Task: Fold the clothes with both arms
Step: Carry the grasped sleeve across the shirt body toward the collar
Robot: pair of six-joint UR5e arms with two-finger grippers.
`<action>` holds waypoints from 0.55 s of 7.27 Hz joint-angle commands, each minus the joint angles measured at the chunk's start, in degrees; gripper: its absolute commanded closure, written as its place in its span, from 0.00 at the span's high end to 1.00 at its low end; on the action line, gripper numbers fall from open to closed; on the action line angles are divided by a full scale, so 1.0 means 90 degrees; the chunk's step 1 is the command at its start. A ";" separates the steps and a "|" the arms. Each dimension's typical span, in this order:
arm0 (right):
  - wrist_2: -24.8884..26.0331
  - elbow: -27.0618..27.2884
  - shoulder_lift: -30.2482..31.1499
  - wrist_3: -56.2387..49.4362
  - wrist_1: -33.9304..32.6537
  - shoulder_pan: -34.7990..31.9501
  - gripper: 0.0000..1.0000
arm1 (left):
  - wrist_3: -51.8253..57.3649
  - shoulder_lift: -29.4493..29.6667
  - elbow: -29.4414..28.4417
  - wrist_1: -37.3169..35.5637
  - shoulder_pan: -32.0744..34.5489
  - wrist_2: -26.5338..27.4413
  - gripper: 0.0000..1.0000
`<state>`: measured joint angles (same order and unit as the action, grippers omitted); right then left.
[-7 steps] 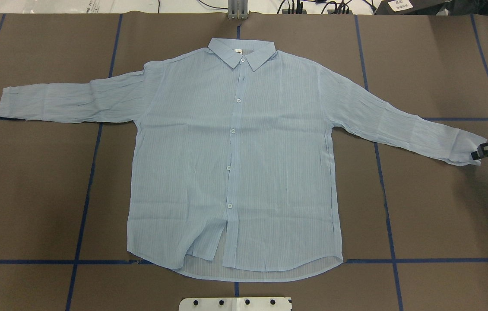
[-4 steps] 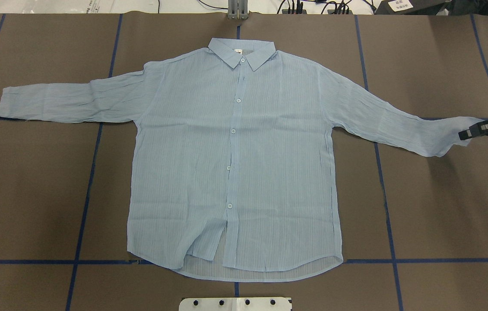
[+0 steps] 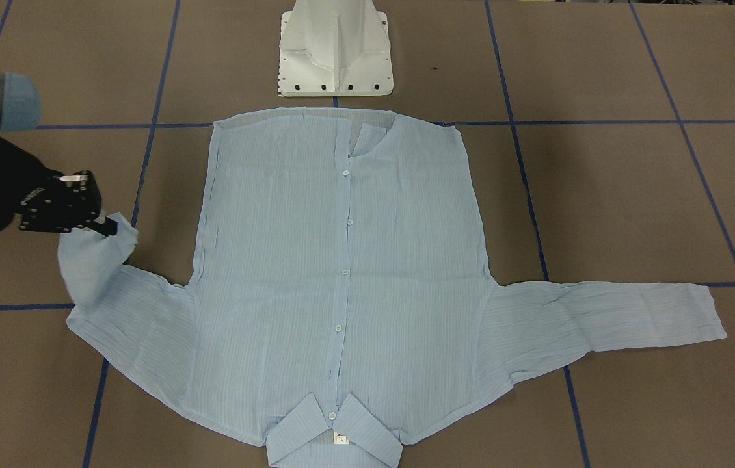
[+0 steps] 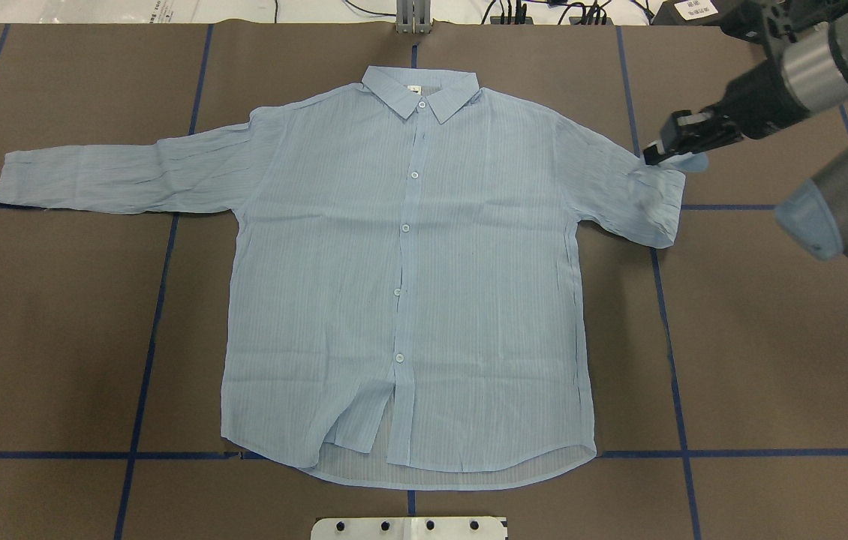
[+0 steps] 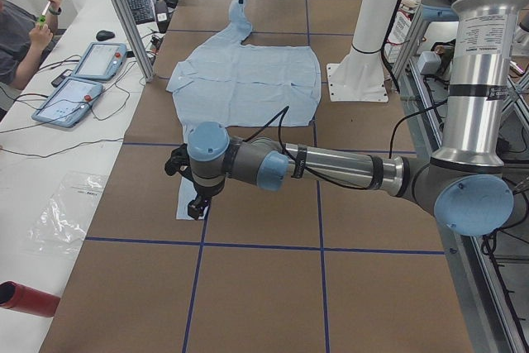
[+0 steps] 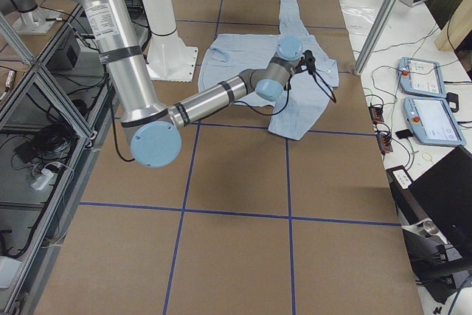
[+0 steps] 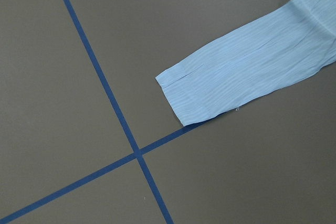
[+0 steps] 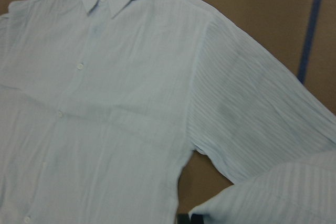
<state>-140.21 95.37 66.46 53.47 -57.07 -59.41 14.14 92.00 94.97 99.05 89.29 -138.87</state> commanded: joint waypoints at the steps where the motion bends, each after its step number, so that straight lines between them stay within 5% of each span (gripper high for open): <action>1: 0.0946 -0.0768 -0.1665 0.0436 -0.0581 0.0729 0.00 | 0.0001 -0.0008 -0.0045 0.0000 0.0000 0.0000 0.99; 4: 0.2022 -0.2914 -0.3581 0.0456 -0.0495 0.1463 0.00 | 0.0001 -0.0008 -0.0113 0.0000 0.0000 0.0000 0.99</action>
<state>-125.25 76.98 40.73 57.52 -61.69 -48.67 14.15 91.94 94.22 99.05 89.30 -138.87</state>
